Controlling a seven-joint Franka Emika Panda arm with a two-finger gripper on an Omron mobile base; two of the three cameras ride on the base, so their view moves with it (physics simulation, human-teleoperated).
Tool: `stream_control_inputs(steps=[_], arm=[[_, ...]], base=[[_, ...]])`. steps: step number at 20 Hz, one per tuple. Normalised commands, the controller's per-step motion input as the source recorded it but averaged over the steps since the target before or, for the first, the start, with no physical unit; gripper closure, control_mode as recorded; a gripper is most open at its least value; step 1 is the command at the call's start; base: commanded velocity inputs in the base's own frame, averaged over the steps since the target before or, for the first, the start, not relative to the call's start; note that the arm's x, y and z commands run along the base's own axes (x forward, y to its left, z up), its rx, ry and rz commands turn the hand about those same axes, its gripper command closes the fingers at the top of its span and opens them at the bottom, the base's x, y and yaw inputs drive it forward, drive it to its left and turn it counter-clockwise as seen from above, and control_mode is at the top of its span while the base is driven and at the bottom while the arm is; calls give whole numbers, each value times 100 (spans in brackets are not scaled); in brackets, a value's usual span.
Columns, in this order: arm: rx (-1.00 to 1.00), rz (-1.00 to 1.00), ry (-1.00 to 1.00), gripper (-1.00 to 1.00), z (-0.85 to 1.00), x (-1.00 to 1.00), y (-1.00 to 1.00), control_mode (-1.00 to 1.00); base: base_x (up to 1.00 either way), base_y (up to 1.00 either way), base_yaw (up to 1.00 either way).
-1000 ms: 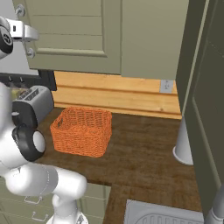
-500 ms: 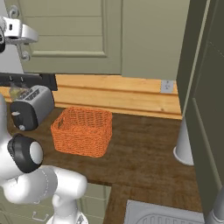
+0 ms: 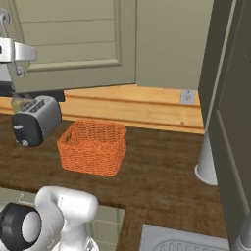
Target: Open the cabinet, pick up the bread from the cabinet and place it in the basket. Then move the basket to the dining counter.
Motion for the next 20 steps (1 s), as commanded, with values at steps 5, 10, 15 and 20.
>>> stream_control_inputs(steps=[5, 10, 15, 20], arm=[[5, 0, -3, 100, 16, -70, -100, -100], [3, 0, 0, 100, 13, -56, -100, -100], [3, 0, 0, 100, 3, -52, -100, -100], [3, 0, -3, 100, 1, -46, -100, -100]], base=[[0, 0, 0], [0, 0, 0], [0, 0, 0], [0, 0, 0]])
